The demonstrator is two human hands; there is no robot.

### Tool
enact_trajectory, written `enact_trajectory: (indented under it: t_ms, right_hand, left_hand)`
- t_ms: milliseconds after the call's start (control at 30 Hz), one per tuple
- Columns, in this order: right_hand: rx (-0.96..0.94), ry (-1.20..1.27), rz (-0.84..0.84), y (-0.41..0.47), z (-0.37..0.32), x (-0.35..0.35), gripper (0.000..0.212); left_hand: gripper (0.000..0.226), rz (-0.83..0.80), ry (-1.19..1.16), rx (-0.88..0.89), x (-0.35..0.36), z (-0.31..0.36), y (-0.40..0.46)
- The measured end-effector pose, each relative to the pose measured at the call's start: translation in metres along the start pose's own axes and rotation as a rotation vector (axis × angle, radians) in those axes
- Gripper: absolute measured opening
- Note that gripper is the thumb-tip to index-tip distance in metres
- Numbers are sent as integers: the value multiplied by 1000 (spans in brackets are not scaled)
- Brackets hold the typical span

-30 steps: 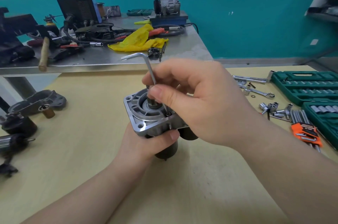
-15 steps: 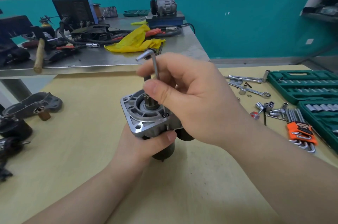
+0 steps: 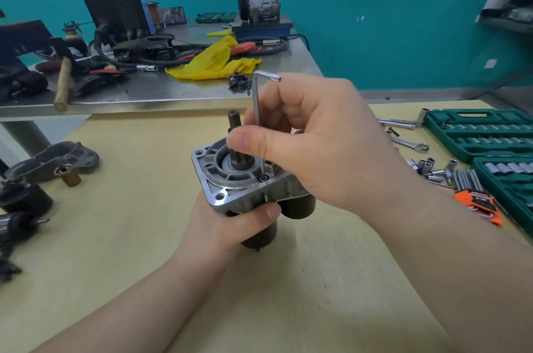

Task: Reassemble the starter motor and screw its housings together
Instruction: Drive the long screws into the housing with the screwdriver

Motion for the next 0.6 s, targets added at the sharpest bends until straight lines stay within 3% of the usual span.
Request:
enact_trajectory:
  t_ms: [67, 267, 367, 500, 600]
  right_hand:
    - [-21, 56, -41, 1, -2, -1, 3]
    - [6, 116, -162, 1, -3, -8, 20]
    - [-13, 70, -119, 1, -4, -10, 9]
    - [-31, -11, 12, -1, 0, -7, 16]
    - [-18, 86, -16, -2, 3, -3, 6]
  left_hand:
    - [55, -3, -8, 12, 0, 1, 0]
    - [55, -1, -13, 6, 0, 0, 0]
    - [55, -10, -22, -2, 1, 0, 0]
    - [55, -23, -26, 11, 2, 2, 0]
    - [57, -24, -21, 19, 2, 2, 0]
Point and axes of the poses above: each hand's wrist, its own y-axis towards the middle knuckle, its own x-axis out of the palm, z = x × y, the point moved 4 cm from there along y, towards the middle knuckle, and after that the axes turned 15 degrees about -x, right-handed, at the moved point
